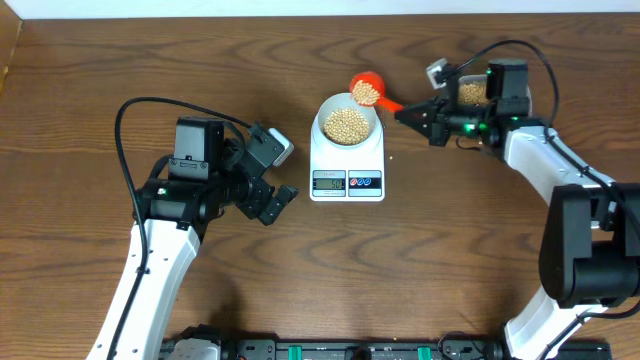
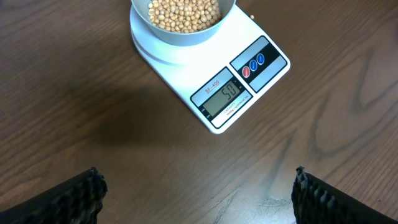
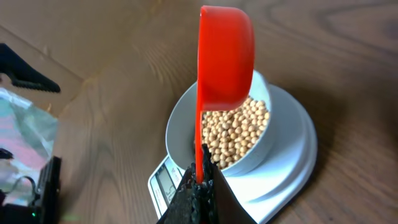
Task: Scoop item into bowl and weigh 50g on scale
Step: 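Move the red scoop right back over the soybean tub with the right gripper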
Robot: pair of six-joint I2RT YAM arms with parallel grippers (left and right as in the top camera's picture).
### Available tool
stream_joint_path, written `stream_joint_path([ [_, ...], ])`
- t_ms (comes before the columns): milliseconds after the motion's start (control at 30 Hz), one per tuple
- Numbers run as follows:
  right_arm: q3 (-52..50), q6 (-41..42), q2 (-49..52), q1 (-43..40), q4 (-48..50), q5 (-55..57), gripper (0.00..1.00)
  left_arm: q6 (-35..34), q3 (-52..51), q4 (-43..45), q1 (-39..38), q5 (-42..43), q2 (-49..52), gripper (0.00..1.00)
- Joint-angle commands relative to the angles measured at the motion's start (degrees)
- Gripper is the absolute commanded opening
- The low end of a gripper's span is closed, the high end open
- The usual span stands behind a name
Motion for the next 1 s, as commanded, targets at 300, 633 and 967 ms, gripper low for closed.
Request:
stream_joint_path([
  [300, -0.2, 5.5, -1.8, -10.2, 0.0, -6.1, 0.01, 0.7, 1.3, -0.2, 0.1, -0.5, -0.3, 0.98],
  [633, -0.2, 5.4, -1.8, -18.8, -5.7, -10.7, 0.01, 0.7, 1.3, -0.2, 0.1, -0.5, -0.3, 0.98],
  [967, -0.2, 0.9, -1.8, -27.5, -13.0, -10.5, 0.01, 0.7, 1.3, -0.2, 0.1, -0.5, -0.3, 0.97],
])
